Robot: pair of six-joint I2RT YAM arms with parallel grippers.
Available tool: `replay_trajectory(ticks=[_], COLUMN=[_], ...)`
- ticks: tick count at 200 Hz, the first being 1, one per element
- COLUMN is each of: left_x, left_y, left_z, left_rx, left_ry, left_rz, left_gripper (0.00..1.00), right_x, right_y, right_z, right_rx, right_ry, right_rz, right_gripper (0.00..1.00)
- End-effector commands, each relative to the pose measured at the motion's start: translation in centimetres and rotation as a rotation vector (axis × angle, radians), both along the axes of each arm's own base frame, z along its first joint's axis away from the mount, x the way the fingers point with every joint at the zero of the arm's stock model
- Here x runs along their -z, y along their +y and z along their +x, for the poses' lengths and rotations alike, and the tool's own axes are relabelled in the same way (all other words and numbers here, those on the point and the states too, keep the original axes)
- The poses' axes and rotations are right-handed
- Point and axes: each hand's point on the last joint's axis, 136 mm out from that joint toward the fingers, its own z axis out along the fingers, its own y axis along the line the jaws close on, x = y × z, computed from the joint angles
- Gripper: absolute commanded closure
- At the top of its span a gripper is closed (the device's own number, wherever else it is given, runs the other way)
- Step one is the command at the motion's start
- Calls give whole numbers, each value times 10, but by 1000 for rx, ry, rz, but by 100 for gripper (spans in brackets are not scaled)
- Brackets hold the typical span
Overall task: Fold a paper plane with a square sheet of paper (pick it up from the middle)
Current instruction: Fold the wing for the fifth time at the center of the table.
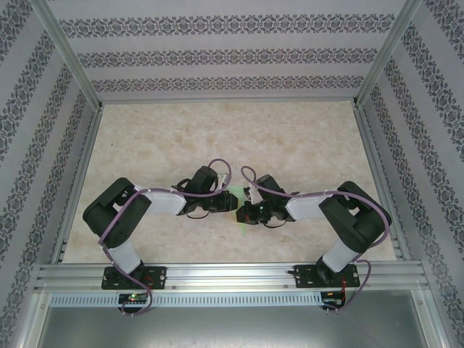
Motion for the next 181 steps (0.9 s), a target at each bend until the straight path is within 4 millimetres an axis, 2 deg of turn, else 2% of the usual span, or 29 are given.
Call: replay_trajectory(ticks=[1, 48, 69, 120, 181], left_x=[9, 21, 28, 20, 10], left_y=[-1, -1, 8, 17, 26], left_z=[11, 16, 19, 33, 60], left_rx=[-29, -40, -54, -84, -103], left_ry=[-31, -18, -30, -65, -104], left_rz=[38, 69, 138, 160, 134], left_gripper=[80, 79, 80, 79, 79], right_x=[36, 36, 36, 31, 30], right_y=[-26, -27, -29, -31, -34], right_z=[-7, -10, -13, -14, -22], right_rx=[55, 45, 40, 45, 23], right_ry=[52, 58, 64, 54, 63], right_rz=[-152, -158, -163, -166, -158], right_gripper=[96, 96, 96, 96, 96])
